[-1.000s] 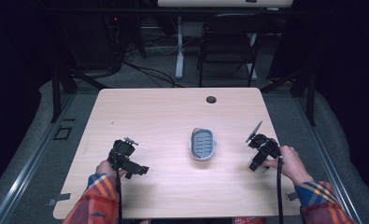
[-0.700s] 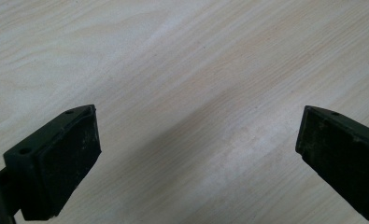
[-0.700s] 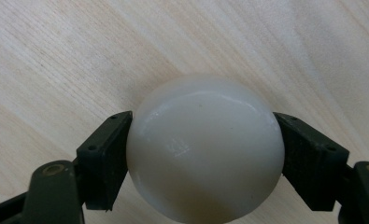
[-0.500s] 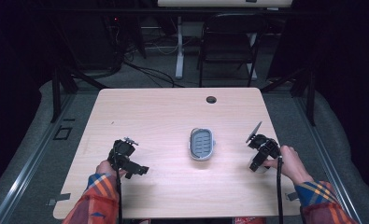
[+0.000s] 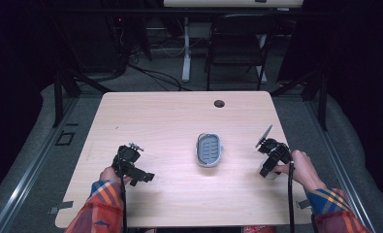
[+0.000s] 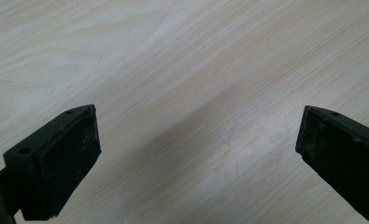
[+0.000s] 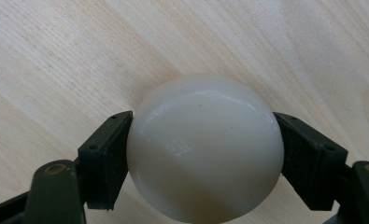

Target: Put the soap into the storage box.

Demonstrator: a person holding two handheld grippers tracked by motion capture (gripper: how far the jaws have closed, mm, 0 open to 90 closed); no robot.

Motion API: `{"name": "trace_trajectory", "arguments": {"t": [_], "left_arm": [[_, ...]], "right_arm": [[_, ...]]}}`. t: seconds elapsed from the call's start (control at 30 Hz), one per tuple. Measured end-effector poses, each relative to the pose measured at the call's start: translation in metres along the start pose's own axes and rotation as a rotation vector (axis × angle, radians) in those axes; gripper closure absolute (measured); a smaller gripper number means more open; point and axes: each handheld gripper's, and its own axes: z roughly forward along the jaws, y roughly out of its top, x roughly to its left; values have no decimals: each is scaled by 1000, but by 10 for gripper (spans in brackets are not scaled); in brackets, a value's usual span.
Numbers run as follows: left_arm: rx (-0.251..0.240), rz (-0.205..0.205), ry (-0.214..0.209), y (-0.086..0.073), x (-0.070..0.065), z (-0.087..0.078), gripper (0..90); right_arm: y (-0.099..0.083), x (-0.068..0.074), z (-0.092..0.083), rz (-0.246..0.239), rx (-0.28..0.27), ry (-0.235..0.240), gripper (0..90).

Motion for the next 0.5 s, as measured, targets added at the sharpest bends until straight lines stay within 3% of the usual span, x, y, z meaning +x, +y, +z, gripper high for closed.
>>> {"name": "trace_trajectory", "arguments": {"t": [0.07,0.13,0.17,0.3,0.37,0.4,0.43,0.47,0.5], "left_arm": [[1,0,0,0,0,0,0],[0,0,0,0,0,0,0],[1,0,0,0,0,0,0],[0,0,0,0,0,0,0],[0,-1,0,0,0,0,0],[0,-1,1,0,0,0,0],[0,-1,1,0,0,0,0],[0,-1,0,0,0,0,0],[1,0,0,0,0,0,0]], "right_arm": [[-1,1,1,18,-31,5,241],[2,0,-4,-21,21,-9,241],[-1,4,2,30,-54,9,240],[3,3,-4,-18,9,-8,241],[3,5,-1,20,-51,-4,241],[6,4,-5,-11,-10,-13,241],[6,4,-5,-11,-10,-13,241],[6,6,-2,20,-57,-3,241],[10,6,-6,-18,-20,-14,241]]}}
